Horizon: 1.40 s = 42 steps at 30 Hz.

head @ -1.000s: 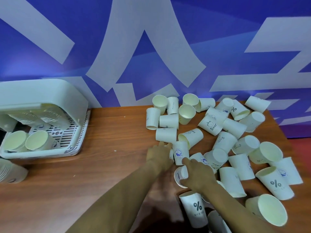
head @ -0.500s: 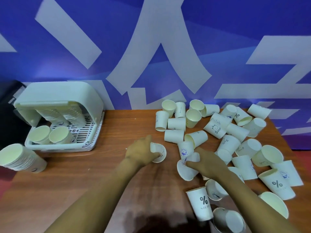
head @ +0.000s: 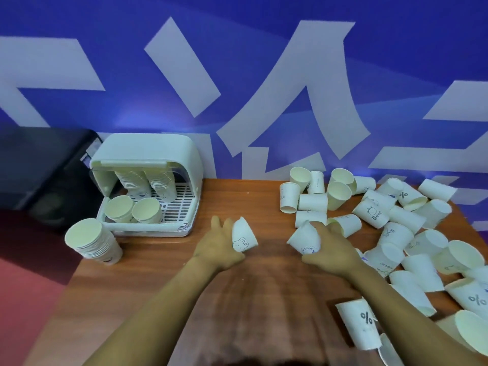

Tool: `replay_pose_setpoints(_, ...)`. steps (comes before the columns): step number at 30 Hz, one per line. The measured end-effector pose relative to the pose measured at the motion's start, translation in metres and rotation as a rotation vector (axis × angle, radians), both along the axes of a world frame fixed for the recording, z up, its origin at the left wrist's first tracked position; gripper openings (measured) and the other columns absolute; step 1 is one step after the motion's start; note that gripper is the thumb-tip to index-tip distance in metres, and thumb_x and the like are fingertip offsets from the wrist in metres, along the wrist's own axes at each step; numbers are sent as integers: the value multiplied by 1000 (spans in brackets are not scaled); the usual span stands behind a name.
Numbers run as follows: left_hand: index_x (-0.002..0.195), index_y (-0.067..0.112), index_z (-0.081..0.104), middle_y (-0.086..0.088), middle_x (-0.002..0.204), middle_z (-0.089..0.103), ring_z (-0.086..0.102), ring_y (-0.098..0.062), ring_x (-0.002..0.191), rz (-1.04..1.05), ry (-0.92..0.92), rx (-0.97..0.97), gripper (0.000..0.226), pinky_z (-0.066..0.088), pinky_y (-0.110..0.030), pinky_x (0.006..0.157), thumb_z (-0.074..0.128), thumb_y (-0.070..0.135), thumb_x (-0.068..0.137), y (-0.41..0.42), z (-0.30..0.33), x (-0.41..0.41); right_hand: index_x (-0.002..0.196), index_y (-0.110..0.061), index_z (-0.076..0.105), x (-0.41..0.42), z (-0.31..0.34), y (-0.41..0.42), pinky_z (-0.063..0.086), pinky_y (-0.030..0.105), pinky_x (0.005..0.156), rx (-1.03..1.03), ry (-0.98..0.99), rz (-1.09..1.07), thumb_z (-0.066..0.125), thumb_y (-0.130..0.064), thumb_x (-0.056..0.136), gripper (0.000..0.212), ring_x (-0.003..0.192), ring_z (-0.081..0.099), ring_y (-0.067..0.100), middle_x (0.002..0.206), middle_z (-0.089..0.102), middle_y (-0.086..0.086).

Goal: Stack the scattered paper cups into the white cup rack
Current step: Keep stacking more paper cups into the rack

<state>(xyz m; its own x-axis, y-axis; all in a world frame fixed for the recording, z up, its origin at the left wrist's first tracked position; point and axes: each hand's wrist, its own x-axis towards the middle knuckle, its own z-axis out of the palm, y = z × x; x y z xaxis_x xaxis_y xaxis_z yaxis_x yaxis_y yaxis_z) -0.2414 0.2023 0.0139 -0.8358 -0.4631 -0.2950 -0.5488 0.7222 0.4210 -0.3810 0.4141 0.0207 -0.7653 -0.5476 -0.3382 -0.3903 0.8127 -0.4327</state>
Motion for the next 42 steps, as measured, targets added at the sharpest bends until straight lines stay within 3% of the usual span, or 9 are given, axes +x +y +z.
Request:
replay_pose_setpoints(3,129,22,33,-1,122,45,54,-27,105,-25,31,21,71,47,-35,80,70,31,69,-30,6,22,130,-22,37,25,8,-32,40,31,73,-30,8,-25,72,-39,69,72,91,45,17,110,33,0)
replay_pose_setpoints(7,131,28,30,0,119,52,54,-26,105,1,107,88,74,47,-37,83,68,32,67,-80,15,57,123,-27,36,61,11,-84,51,33,78,-170,-34,-31,77,-56,57,82,92,57,10,111,54,-9)
replay_pose_setpoints(12,140,30,19,-4,121,49,53,-27,108,29,144,122,88,47,-36,83,69,35,68,-138,16,97,140,-29,23,105,16,-161,48,36,89,-182,-70,14,69,-68,66,96,108,56,17,126,54,-5)
replay_pose_setpoints(20,132,31,32,3,125,53,52,-25,113,84,203,133,84,48,-42,90,70,64,65,-214,9,143,133,-30,33,155,18,-265,45,35,77,-181,-55,-38,57,-54,84,60,101,58,23,122,60,0)
replay_pose_setpoints(29,132,34,39,4,125,40,34,-23,120,138,255,-25,77,32,-39,101,71,58,67,-270,25,147,121,-25,42,157,20,-306,46,34,74,-140,32,-23,67,-48,70,61,104,50,18,107,57,-3)
replay_pose_setpoints(34,124,37,37,11,119,50,51,-19,113,168,299,57,73,41,-41,95,73,48,62,-290,31,137,139,-33,30,144,21,-318,48,37,90,-170,11,14,67,-44,64,84,115,53,21,132,52,-3)
replay_pose_setpoints(37,121,39,36,13,116,56,56,-21,106,164,283,93,69,46,-40,88,73,43,62,-300,34,136,140,-33,33,141,18,-330,45,35,96,-200,-3,52,69,-36,67,82,123,48,19,139,45,-3)
replay_pose_setpoints(39,122,39,37,8,111,61,58,-25,103,176,249,55,69,47,-40,86,72,41,63,-306,35,133,132,-32,42,138,16,-339,46,35,92,-233,-6,61,69,-40,66,72,118,51,17,132,51,-4)
replay_pose_setpoints(42,122,36,36,3,107,62,57,-28,98,201,217,26,67,47,-39,83,71,39,65,-315,31,128,129,-31,47,137,11,-352,45,34,95,-275,-2,69,59,-60,57,79,118,49,14,127,54,-7)
